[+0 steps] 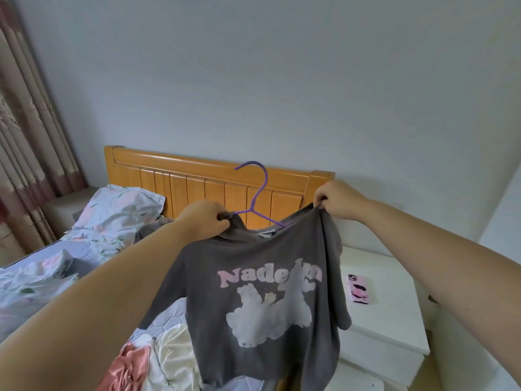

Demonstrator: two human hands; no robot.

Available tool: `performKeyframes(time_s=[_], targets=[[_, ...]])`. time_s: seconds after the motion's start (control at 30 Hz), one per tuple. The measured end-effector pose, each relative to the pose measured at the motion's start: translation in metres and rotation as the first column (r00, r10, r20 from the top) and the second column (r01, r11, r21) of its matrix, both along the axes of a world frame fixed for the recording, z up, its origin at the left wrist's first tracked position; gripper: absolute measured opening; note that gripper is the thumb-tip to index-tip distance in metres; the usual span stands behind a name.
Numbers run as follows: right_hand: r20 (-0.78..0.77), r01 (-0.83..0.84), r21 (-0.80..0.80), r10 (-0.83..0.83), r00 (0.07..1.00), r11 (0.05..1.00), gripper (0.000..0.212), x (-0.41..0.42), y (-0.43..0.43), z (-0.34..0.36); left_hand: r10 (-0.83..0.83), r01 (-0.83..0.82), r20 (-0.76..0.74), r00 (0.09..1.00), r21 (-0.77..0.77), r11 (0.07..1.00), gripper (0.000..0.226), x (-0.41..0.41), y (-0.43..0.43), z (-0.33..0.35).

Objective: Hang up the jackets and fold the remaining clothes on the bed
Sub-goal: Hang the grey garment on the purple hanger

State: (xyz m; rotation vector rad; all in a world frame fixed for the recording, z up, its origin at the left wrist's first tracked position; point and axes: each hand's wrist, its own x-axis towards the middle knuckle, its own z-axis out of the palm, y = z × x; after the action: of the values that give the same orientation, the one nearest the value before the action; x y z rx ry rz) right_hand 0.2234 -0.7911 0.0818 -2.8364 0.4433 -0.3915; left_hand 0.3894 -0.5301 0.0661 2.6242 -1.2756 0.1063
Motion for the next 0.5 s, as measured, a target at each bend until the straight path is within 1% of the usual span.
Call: performKeyframes(time_s=[0.07, 0.1, 0.13, 0.17, 0.2, 0.23, 0.27, 0.3, 0.33, 0.43, 0.47, 0.5], targets=[[0.190, -0.061, 0.048, 0.051, 0.981, 0.997, 0.020, 0.010, 0.019, 0.011, -0.023, 0.023, 0.015, 1.000, -0.001, 1.000, 0.029, -0.009, -0.013, 0.005], [0.295, -0.079, 0.072, 0.055, 0.954, 0.994, 0.018, 0.014, 0.026, 0.014, -0.021, 0.021, 0.007, 1.000, -0.040, 0.999, 0.030, -0.013, -0.018, 0.008], [0.376, -0.086, 0.099, 0.043, 0.926, 0.991, 0.014, 0.017, 0.029, 0.014, -0.015, 0.014, -0.016, 1.000, -0.116, 0.993, 0.032, -0.015, -0.022, 0.009], [0.407, -0.083, 0.126, 0.024, 0.913, 0.989, 0.017, 0.018, 0.029, 0.013, -0.009, -0.003, -0.052, 0.999, -0.227, 0.974, 0.033, -0.015, -0.024, 0.010], [0.361, -0.054, 0.157, -0.006, 0.933, 0.986, 0.027, 0.018, 0.026, 0.011, -0.005, -0.028, -0.096, 0.995, -0.346, 0.938, 0.033, -0.014, -0.025, 0.010], [0.264, -0.007, 0.174, -0.040, 0.964, 0.985, 0.037, 0.016, 0.020, 0.007, -0.009, -0.056, -0.143, 0.990, -0.441, 0.896, 0.033, -0.013, -0.026, 0.010], [0.160, 0.033, 0.173, -0.061, 0.985, 0.984, 0.043, 0.014, 0.015, 0.003, -0.023, -0.070, -0.179, 0.983, -0.492, 0.868, 0.031, -0.012, -0.025, 0.009], [0.094, 0.050, 0.175, -0.067, 0.993, 0.983, 0.048, 0.012, 0.011, 0.000, -0.038, -0.066, -0.195, 0.980, -0.500, 0.863, 0.030, -0.013, -0.026, 0.008], [0.079, 0.058, 0.198, -0.075, 0.994, 0.979, 0.051, 0.010, 0.009, -0.002, -0.055, -0.049, -0.195, 0.979, -0.489, 0.871, 0.029, -0.013, -0.026, 0.006], [0.188, 0.053, 0.235, -0.099, 0.977, 0.971, 0.048, 0.009, 0.013, -0.002, -0.072, -0.008, -0.157, 0.985, -0.458, 0.889, 0.027, -0.011, -0.022, 0.003], [0.225, 0.074, 0.242, -0.130, 0.966, 0.968, 0.047, 0.009, 0.012, -0.001, -0.046, -0.008, -0.119, 0.992, -0.418, 0.908, 0.025, -0.006, -0.018, 0.002], [0.264, 0.098, 0.256, -0.166, 0.950, 0.962, 0.047, 0.008, 0.011, 0.001, 0.002, -0.024, -0.063, 0.998, -0.343, 0.939, 0.023, 0.001, -0.011, 0.001]])
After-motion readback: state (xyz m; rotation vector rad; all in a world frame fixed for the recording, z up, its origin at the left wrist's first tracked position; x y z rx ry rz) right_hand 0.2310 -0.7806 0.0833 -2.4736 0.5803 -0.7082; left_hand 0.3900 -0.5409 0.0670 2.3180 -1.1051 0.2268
